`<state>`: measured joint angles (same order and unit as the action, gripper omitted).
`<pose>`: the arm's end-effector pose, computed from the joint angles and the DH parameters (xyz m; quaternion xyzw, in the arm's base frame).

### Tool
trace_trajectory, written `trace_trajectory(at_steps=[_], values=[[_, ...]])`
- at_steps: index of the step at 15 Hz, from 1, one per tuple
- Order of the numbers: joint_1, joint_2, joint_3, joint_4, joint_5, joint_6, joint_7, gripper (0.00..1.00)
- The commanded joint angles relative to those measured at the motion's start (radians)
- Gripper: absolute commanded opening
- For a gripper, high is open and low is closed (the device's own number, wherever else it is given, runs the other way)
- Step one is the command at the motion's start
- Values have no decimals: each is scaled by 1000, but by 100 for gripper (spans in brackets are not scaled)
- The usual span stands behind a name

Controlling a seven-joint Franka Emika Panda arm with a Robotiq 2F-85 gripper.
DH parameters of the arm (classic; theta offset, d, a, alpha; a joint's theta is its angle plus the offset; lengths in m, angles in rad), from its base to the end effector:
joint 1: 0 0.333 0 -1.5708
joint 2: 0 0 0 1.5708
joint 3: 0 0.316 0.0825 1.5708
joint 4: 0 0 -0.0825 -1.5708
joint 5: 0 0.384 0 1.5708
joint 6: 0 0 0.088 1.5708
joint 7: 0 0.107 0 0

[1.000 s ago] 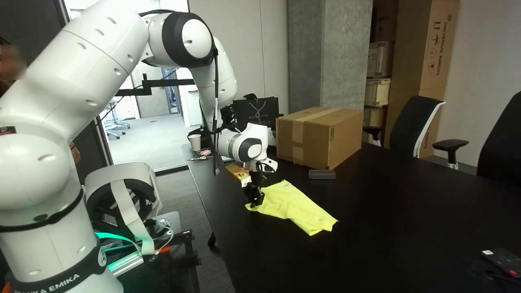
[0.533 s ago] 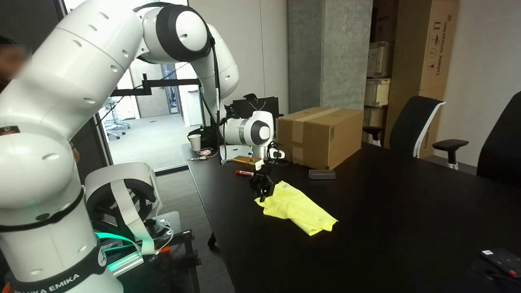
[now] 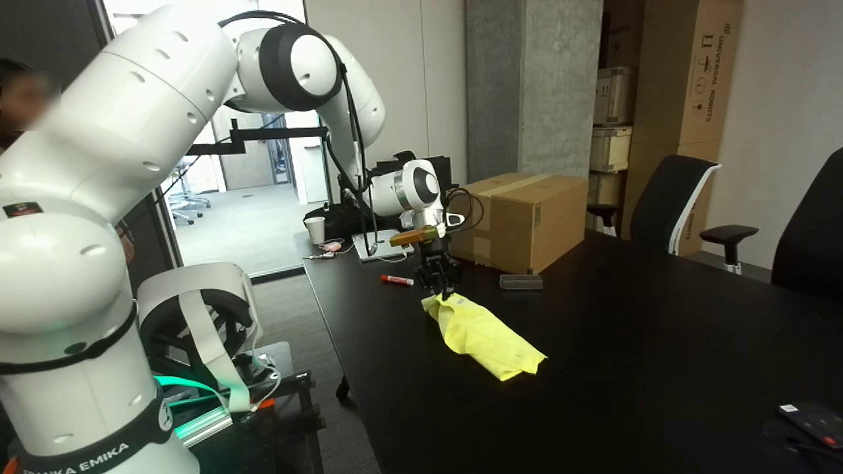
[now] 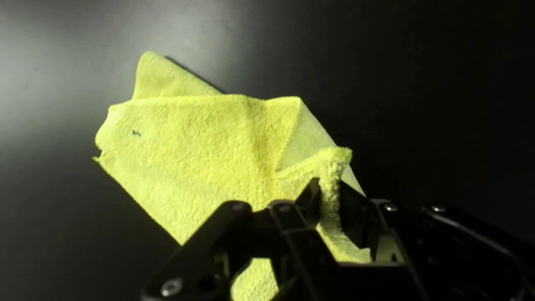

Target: Fold the green towel

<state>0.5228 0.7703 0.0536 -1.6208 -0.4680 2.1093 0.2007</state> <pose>0.5665 0.3391 0.1538 0.9241 0.3190 -0.0635 0.2004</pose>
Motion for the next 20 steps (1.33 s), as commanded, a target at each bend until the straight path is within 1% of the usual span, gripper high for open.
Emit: trace_trajectory(at_steps=[1,8,14,18,20], values=[[45,90,-9,162,-109,-55,-76,3],[80,214,-5,351,-287,-39,-274,3],[88,306,4,497,-402,18,-418,3],[87,369,21,562,-410,42,-512,3],[84,386,35,583,-387,29,-549,3]])
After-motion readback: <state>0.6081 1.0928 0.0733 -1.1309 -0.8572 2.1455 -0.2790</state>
